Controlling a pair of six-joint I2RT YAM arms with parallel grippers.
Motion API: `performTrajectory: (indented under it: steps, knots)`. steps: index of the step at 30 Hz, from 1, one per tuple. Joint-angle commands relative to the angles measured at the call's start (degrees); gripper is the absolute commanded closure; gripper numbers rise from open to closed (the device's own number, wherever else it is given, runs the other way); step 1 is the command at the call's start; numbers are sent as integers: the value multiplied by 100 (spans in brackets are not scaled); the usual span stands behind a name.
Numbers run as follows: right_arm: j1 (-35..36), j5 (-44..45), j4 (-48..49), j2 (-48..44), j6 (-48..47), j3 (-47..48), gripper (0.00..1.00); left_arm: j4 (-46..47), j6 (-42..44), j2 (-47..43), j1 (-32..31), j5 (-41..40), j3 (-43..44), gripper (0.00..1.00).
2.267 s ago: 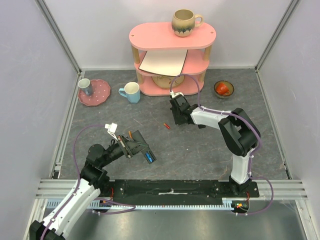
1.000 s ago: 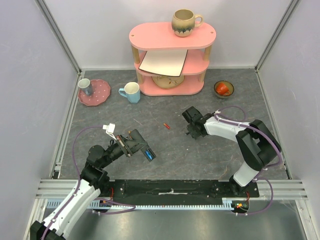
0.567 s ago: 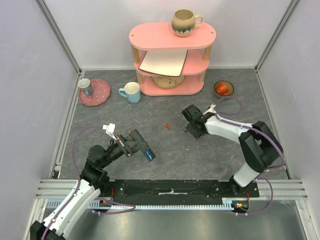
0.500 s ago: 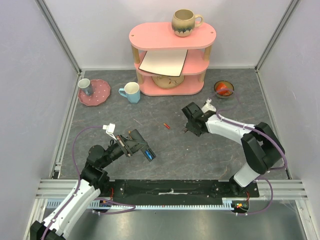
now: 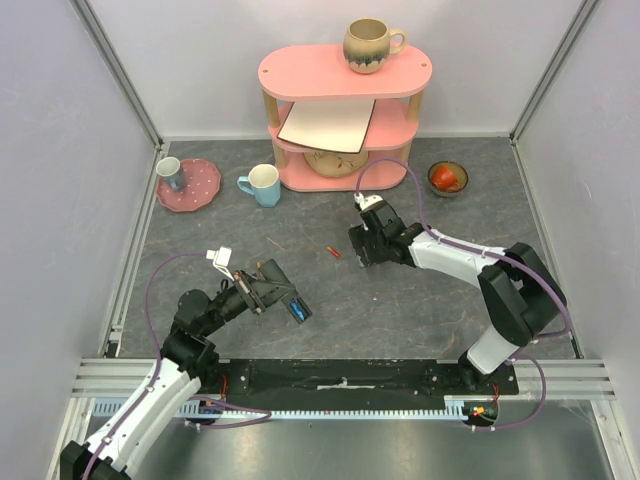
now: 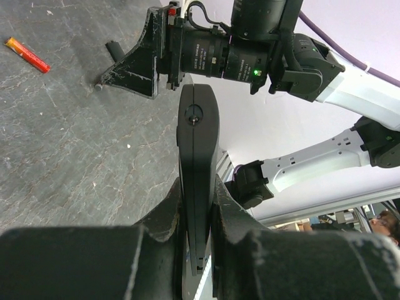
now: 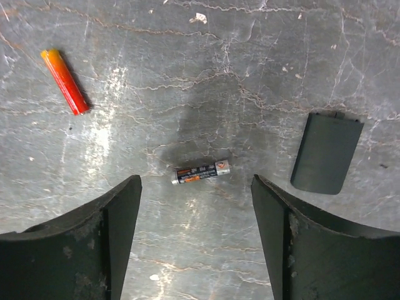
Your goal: Load the batteries into the remote control
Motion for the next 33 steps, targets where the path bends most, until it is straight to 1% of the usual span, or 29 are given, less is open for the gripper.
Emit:
performTrajectory:
  steps: [1, 3, 10, 20, 33]
  knots:
    - [-6, 46, 228, 70, -983, 74, 20, -54, 91, -51, 20, 208, -37, 98]
    - [3, 11, 158, 140, -1150, 153, 19, -72, 100, -78, 20, 217, -28, 98]
    - [3, -209, 105, 439, -1396, 145, 23, -80, 74, -113, 20, 208, -98, 98]
    - [-50, -323, 175, 562, -1458, 109, 29, -63, 82, -69, 20, 173, -134, 98]
    - [-322, -815, 219, 694, -1414, 66, 38, -28, 91, -51, 11, 138, -169, 98]
